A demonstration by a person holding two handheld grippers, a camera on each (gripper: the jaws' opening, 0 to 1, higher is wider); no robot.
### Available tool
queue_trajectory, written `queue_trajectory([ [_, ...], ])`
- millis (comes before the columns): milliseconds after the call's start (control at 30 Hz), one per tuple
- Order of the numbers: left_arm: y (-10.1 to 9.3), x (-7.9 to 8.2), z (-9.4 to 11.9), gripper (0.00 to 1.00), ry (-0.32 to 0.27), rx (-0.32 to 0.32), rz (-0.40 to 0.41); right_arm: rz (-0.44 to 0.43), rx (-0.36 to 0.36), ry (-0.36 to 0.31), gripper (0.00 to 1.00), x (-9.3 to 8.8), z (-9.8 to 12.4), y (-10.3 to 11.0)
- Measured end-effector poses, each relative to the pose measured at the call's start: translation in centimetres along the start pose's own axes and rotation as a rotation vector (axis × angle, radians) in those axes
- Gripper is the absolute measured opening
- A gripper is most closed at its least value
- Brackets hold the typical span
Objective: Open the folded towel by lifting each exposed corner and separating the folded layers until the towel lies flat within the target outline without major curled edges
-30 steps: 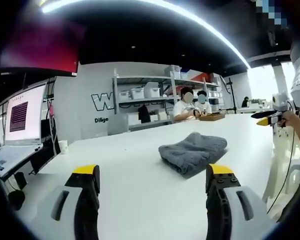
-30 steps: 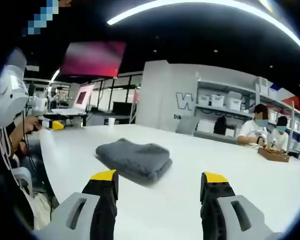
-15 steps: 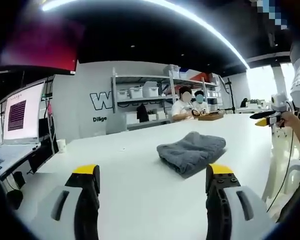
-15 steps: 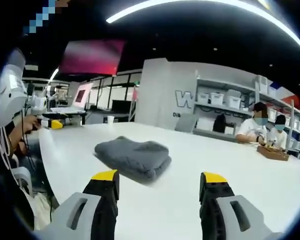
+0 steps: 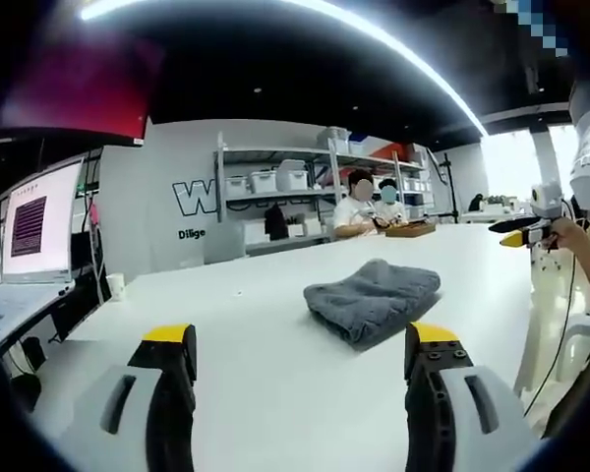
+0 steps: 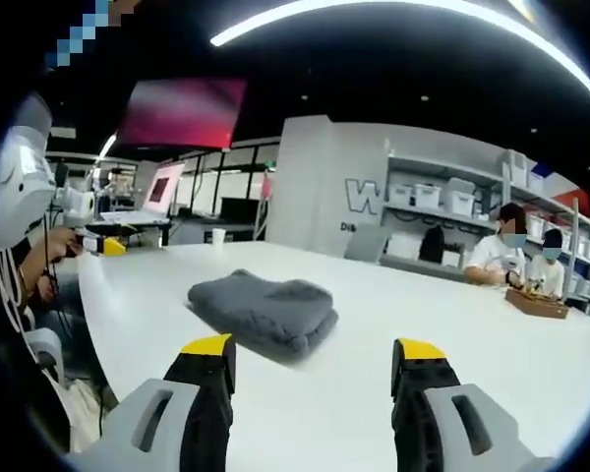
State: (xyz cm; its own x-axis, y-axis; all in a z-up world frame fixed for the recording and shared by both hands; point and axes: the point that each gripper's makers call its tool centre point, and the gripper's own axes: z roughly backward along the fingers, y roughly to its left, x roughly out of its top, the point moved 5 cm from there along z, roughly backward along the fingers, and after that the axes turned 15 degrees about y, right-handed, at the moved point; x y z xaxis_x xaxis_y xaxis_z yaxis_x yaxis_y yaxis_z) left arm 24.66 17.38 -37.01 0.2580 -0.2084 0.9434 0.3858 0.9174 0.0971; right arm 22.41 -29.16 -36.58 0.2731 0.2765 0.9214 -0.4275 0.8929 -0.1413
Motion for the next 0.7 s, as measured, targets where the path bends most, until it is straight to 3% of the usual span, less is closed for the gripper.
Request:
queue_trajectory([
  [67, -0.08, 0.08, -0.04, 0.86, -0.006, -0.009, 0.005, 0.003, -0.001, -0.001, 0.62, 0.04, -0.01, 0.02],
  [133, -0.27, 0.59, 0.04, 0.86, -0.049, -0.037, 0.038, -0.002, -0.002, 0.003, 0.62, -0.04, -0.22, 0.0],
  [267, -0.22, 0.76, 0.16, 0.85, -0.062, -0.045, 0.044, 0.0, 0.003, 0.019, 0.61, -0.25, -0.4, 0.19],
  [700, 0.1, 0.32, -0.04, 0.85, -0.032, -0.031, 0.043, 0.005, 0.002, 0.028, 0.59, 0.07, -0.72, 0.13],
])
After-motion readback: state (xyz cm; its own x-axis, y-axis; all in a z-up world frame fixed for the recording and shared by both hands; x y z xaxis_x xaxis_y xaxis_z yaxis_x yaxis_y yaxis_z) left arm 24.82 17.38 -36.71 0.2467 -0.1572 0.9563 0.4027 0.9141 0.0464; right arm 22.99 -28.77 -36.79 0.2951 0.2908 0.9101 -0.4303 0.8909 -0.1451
